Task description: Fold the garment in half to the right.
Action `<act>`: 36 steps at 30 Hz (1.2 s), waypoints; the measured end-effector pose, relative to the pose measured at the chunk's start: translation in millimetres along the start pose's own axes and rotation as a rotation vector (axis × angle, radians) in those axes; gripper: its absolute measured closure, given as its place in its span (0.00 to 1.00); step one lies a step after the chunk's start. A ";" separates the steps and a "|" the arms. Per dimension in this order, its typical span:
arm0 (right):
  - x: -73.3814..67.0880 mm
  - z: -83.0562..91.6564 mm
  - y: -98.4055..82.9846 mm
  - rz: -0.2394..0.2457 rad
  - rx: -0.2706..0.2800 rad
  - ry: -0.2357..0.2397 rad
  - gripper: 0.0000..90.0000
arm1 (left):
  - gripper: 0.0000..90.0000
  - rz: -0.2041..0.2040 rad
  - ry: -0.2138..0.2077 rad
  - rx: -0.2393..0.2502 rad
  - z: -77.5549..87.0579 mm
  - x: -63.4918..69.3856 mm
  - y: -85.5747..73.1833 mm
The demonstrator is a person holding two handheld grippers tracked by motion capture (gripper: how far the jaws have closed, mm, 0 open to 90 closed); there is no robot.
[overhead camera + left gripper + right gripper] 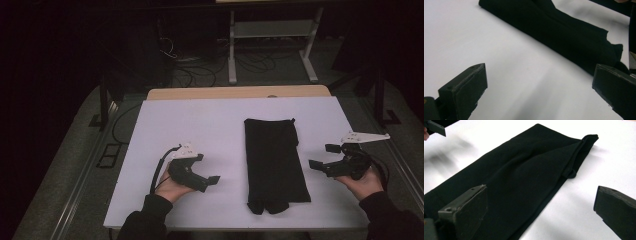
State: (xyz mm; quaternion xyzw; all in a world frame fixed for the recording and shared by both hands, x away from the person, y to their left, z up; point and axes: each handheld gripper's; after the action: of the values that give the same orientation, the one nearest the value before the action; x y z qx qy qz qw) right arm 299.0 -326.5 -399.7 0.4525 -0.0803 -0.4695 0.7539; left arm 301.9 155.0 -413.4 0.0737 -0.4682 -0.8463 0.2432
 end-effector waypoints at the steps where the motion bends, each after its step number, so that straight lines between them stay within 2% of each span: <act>1: 0.0 0.8 -1.5 -0.001 0.002 0.001 0.00 | 0.00 0.003 0.006 0.002 2.3 -0.9 -1.3; 10: -0.2 6.2 -13.8 -0.002 0.009 -0.003 0.00 | 0.00 0.032 0.048 0.035 23.6 -10.2 -12.2; 24: -3.8 10.5 -30.7 -0.011 0.018 -0.009 0.00 | 0.00 0.078 0.137 0.083 59.3 -26.7 -34.3; 30: -2.1 12.5 -34.3 -0.010 0.027 -0.013 0.00 | 0.00 0.096 0.179 0.107 74.5 -33.6 -43.8; 36: -2.1 13.1 -35.0 -0.013 0.034 -0.016 0.00 | 0.00 0.112 0.224 0.106 89.0 -39.4 -57.2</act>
State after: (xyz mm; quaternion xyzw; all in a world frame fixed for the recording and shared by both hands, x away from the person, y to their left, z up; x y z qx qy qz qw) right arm 268.5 -338.0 -417.9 0.4621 -0.0912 -0.4766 0.7423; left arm 285.3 266.6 -415.9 0.1544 -0.4854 -0.7920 0.3365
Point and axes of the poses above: each handheld gripper's, and its own axes: z roughly backward along the jaws, y roughly out of its top, x roughly to its right, and after that the axes turned 6 degrees about -z, right-handed
